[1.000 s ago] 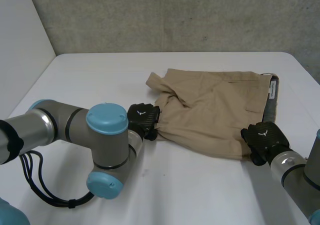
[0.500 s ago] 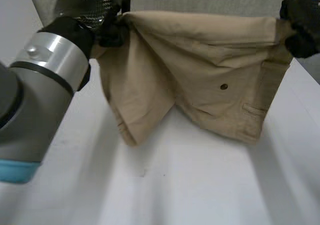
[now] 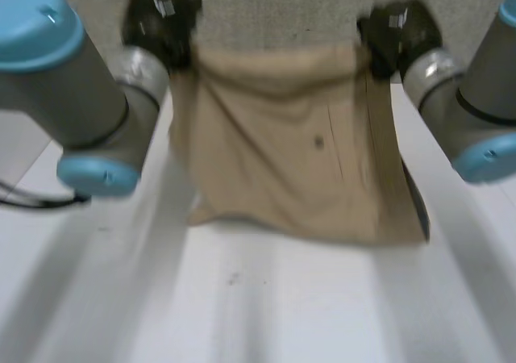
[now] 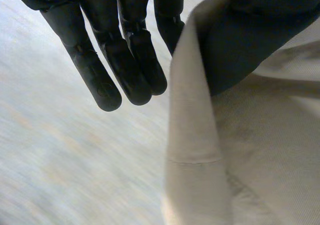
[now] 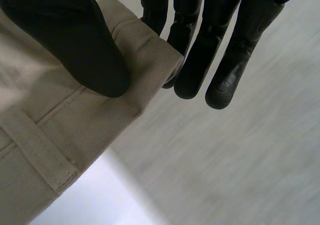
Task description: Fold the shorts.
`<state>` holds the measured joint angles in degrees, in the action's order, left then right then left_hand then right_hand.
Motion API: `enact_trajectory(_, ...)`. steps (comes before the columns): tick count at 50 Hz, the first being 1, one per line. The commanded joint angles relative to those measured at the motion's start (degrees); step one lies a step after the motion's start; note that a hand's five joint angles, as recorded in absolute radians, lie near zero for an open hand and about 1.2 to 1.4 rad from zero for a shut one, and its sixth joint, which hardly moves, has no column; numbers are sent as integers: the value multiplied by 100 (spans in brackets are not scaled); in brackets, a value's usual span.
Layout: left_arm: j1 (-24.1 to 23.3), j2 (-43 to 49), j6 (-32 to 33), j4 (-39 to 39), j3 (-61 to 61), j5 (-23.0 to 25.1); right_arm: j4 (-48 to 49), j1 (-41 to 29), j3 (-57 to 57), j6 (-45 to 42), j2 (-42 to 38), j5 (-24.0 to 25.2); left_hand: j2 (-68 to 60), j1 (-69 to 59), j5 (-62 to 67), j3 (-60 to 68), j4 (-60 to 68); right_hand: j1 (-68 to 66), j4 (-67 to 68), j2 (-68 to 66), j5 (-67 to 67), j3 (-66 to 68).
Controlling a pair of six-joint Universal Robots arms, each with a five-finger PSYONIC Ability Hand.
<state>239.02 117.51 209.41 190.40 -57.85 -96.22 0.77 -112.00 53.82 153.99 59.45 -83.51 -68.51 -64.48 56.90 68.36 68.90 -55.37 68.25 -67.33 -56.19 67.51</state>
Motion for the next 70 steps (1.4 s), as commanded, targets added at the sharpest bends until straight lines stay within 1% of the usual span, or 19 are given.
enact_trajectory(1,136,-114,65,2316,854,24,2874,-138,-732,-1,49,-385,-1149,-1552,1310,1164,1110,-2463,1175,-1267,-1381,1249)
enact_trajectory(2,144,-297,65,2648,758,7,2998,-147,-741,-1,154,-446,-1149,-1552,1310,1164,1110,-2463,1175,-1267,-1381,1249)
enact_trajectory(4,118,-474,83,2704,556,7,2912,-156,-750,8,251,-482,-1149,-1552,1310,1164,1110,-2463,1175,-1267,-1381,1249)
enact_trajectory(8,144,-966,74,2608,-252,7,1966,-269,-741,17,348,-439,-1149,-1552,1310,1164,1110,-2463,1175,-1267,-1381,1249)
enact_trajectory(11,144,-1283,74,2406,-955,-46,1323,-323,-715,17,366,-316,-1149,-1552,1310,1164,1110,-2463,1175,-1267,-1381,1249)
enact_trajectory(17,127,-1766,30,1458,-2370,-195,-480,-261,-486,8,348,370,-1149,-1552,1310,1164,1110,-2463,1175,-1267,-1381,1249)
enact_trajectory(22,-22,-1767,-110,640,-3249,-555,-1473,-226,23,-18,173,704,-1149,-1552,1310,1164,1110,-2463,1175,-1267,-1381,1249)
enact_trajectory(33,-611,-958,-506,-81,-4094,-854,-2467,-235,1157,-326,-425,608,-1149,-1552,1310,1164,1110,-2463,1175,-1267,-1381,1249)
enact_trajectory(34,-620,-949,-515,-117,-4103,-863,-2563,-226,1192,-343,-495,573,-1002,-1405,1163,1016,962,-2463,1175,-1267,-1381,1249)
enact_trajectory(36,-629,-897,-524,-231,-4103,-863,-2652,-226,1210,-344,-548,537,340,-63,-179,-325,-379,-2463,1175,-1267,-1381,1249)
enact_trajectory(39,-629,-835,-524,-275,-4103,-855,-2661,-226,1263,-265,-618,485,2561,2158,-2400,-2546,-2600,-2353,1064,-1157,-1270,1138)
enact_trajectory(40,-629,-835,-524,-275,-4103,-855,-2644,-235,1307,-247,-618,458,2932,2529,-2771,-2918,-2972,-1519,230,-323,-436,304)
enact_trajectory(41,-629,-835,-524,-275,-4103,-855,-2574,-226,1420,-169,-575,432,3236,2833,-3075,-3221,-3275,238,-1527,1434,1321,-1453)
enact_trajectory(42,-629,-835,-541,-275,-4103,-855,-2495,-226,1482,-107,-557,414,3722,3319,-3561,-3707,-3761,789,-2077,1984,1871,-2003)
enact_trajectory(46,-629,-922,-576,-284,-4199,-863,-1828,-217,1860,385,-320,432,4767,4364,-4606,-4753,-4807,2573,-3862,3769,3655,-3788)
enact_trajectory(49,-603,-1089,-594,-275,-4340,-872,-1371,-191,2377,570,178,502,4970,4567,-4809,-4956,-5010,3249,-4537,4444,4331,-4463)
enact_trajectory(57,-366,-1906,-1226,-240,-4894,-837,-396,-41,3932,369,1445,958,5476,5073,-5315,-5461,-5515,3133,-4422,4329,4215,-4347)
enact_trajectory(59,-111,-2196,-1682,-240,-5131,-784,-158,-33,4406,176,1753,1116,5442,5040,-5282,-5428,-5482,2949,-4237,4144,4031,-4163)
enact_trajectory(70,636,-2241,-2580,-328,-5377,-354,46,205,5684,-721,2097,1328,5140,4737,-4979,-5125,-5179,1418,-2706,2613,2500,-2632)
